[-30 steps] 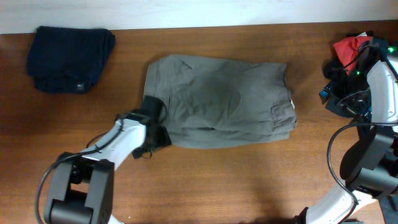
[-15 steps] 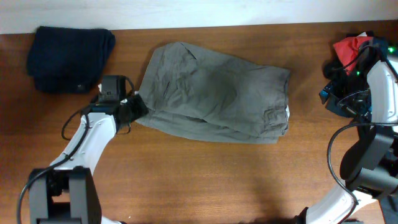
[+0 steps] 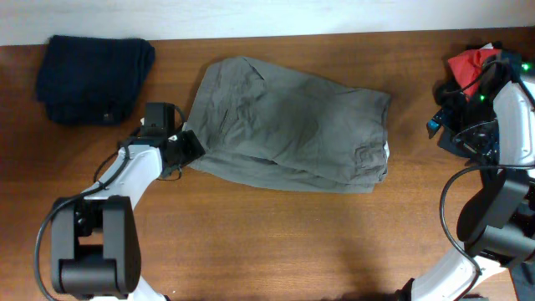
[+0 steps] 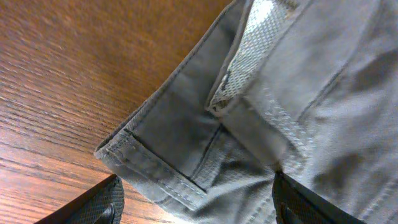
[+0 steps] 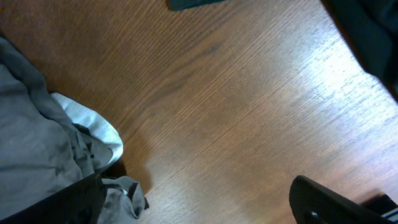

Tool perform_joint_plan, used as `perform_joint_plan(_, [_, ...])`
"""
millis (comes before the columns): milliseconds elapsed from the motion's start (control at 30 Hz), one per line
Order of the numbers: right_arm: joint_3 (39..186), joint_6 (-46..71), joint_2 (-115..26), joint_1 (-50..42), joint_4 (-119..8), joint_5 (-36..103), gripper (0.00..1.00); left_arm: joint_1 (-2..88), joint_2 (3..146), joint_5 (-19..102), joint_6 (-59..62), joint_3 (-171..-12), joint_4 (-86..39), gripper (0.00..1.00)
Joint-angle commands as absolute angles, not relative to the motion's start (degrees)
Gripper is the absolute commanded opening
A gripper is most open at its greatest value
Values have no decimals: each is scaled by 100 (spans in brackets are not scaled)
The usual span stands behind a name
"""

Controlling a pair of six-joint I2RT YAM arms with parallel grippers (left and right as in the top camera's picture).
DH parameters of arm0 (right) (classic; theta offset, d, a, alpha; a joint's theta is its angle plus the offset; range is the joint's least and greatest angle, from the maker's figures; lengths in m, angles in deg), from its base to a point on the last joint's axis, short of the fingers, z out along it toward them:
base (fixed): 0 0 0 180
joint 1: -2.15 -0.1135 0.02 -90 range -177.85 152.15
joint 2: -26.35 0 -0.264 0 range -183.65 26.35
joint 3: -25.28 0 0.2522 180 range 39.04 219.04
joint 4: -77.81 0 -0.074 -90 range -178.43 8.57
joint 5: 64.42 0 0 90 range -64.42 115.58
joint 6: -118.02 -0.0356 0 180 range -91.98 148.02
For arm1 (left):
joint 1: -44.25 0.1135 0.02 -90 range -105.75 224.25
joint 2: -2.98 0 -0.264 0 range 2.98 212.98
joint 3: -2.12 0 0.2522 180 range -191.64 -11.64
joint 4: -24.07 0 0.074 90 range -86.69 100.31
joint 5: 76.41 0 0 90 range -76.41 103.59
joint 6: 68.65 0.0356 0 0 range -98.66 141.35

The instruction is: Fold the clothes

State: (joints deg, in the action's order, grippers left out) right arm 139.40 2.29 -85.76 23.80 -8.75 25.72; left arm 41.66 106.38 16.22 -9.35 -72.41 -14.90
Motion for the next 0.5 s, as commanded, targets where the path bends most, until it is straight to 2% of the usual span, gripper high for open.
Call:
perform_joint_plan(0, [13920,226,-8465,2349,-875,2642,99,4197,10856,1686,-992,-7296,-1455,75])
perform_joint_plan(167, [13920,224,-8465,2349,-864,2646,98,4197,10915,1684,-1053,-7296,-1455,70])
perform_joint_plan(367, [13920,222,-8463,2085,-763,2751,99,4197,10926,1638,-1053,-7294,-1066,70])
perform_joint_plan(400, [13920,224,-8463,1982,-737,2751,99,4197,10944,1631,-1053,-7294,-1022,65])
perform_joint_plan(467, [13920,215,-8463,1783,-674,2751,99,4197,11025,1616,-1053,-7294,-983,50])
